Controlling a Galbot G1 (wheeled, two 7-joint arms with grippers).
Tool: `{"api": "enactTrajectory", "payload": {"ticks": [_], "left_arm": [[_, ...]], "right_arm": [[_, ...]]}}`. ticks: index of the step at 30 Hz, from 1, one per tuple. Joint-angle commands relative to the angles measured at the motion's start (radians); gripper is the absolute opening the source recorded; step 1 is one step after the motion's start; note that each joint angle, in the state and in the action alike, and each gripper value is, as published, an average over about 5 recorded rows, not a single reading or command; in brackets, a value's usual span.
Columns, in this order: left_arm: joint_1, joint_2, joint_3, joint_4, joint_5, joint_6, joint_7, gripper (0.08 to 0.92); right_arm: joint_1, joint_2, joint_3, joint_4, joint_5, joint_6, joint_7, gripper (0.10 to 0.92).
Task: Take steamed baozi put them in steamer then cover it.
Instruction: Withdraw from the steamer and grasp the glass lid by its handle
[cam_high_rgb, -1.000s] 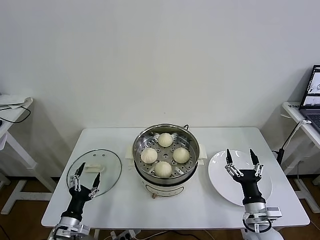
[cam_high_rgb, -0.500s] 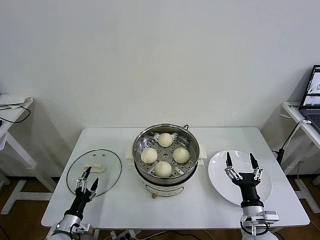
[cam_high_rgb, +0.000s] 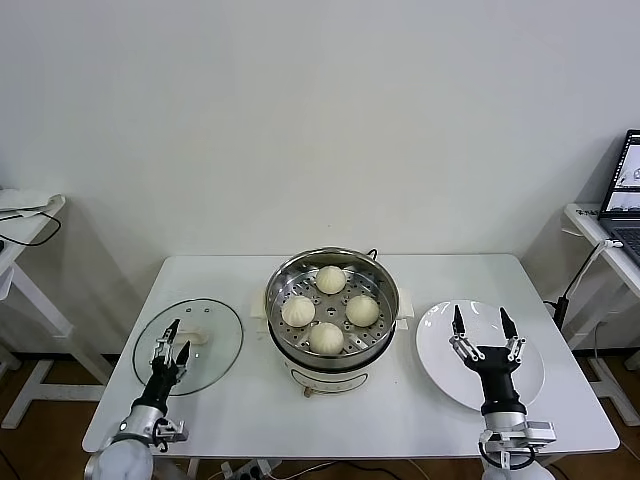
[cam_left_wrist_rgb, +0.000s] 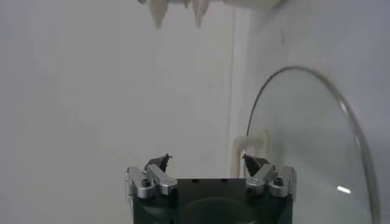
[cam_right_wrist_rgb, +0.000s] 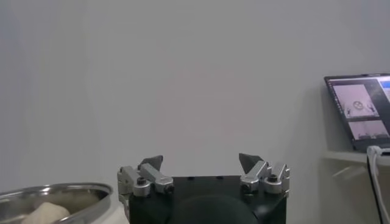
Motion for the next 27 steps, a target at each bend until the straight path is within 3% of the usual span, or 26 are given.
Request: {"api": "enactTrajectory", "payload": {"ticks": [1,23,27], "left_arm": [[-0.098,0.002,0.001,0.101,0.051,0.029,-0.010,0.823],[-0.191,-0.009,0.014,0.220,0.072,0.061,-0.036,0.822],[-0.187,-0.008,0.016,0.228,0.073,0.065,-0.040,0.756]], "right_arm": [[0.007,0.001,0.000,-0.018,-0.004,0.003,-0.001,0.823],[0.015,0.001,-0.005,-0.060,-0.022,0.021,-0.009,0.823],[0.016,0.002,-0.009,-0.069,-0.030,0.028,-0.009,0.823]]}}
